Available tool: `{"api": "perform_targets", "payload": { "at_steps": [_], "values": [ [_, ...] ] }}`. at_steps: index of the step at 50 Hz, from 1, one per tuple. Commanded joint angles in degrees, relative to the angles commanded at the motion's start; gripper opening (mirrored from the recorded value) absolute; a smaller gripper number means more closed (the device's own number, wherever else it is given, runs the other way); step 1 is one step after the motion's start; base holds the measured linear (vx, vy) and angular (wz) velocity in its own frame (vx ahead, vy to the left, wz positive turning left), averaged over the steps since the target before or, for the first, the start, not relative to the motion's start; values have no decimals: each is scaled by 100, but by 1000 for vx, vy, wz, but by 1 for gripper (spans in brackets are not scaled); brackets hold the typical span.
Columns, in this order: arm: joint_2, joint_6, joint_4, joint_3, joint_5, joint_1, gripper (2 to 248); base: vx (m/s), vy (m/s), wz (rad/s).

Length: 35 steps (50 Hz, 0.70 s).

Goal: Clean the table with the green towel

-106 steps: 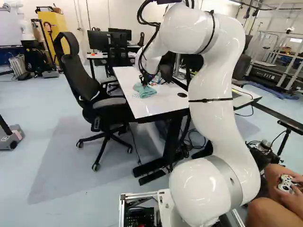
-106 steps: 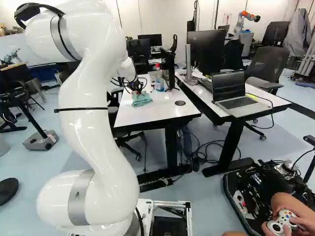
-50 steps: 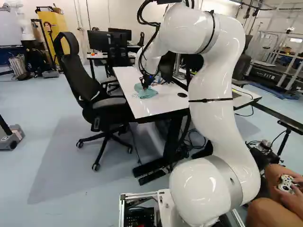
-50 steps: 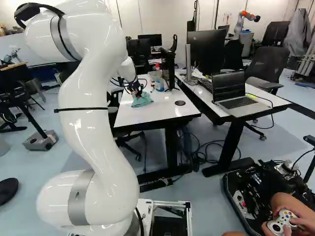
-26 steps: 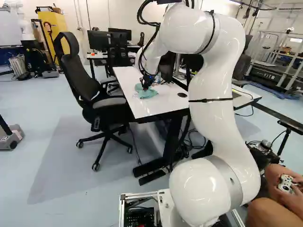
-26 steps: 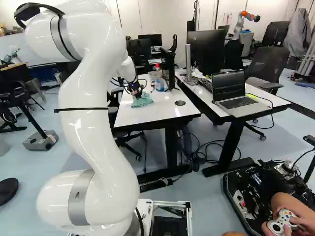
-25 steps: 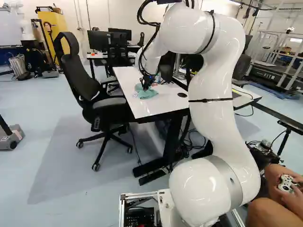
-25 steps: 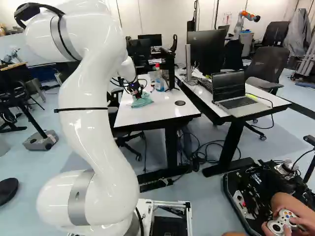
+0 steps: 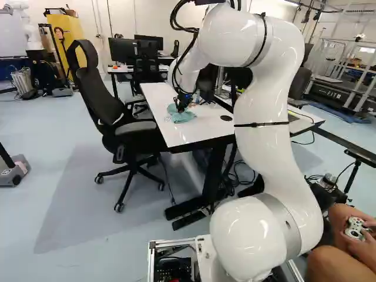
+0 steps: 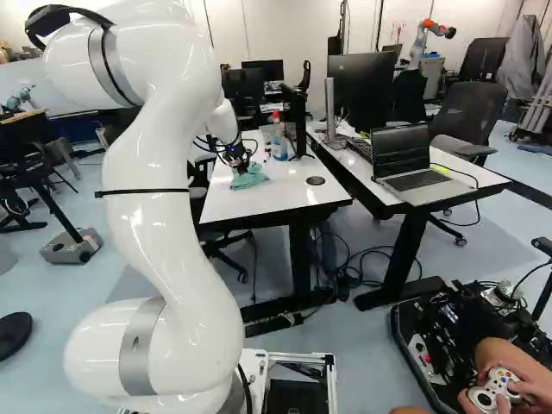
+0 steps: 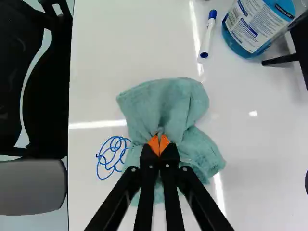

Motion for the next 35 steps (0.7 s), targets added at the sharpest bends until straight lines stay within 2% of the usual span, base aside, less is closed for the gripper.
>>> {"api": "perform_targets", "payload": {
  "at_steps": [19,35],
  "values": [
    [-31,0,0,-42,0,-1,21,0,0,0],
    [-269,0,0,-372,0,42,21,0,0,0]
  ]
}}
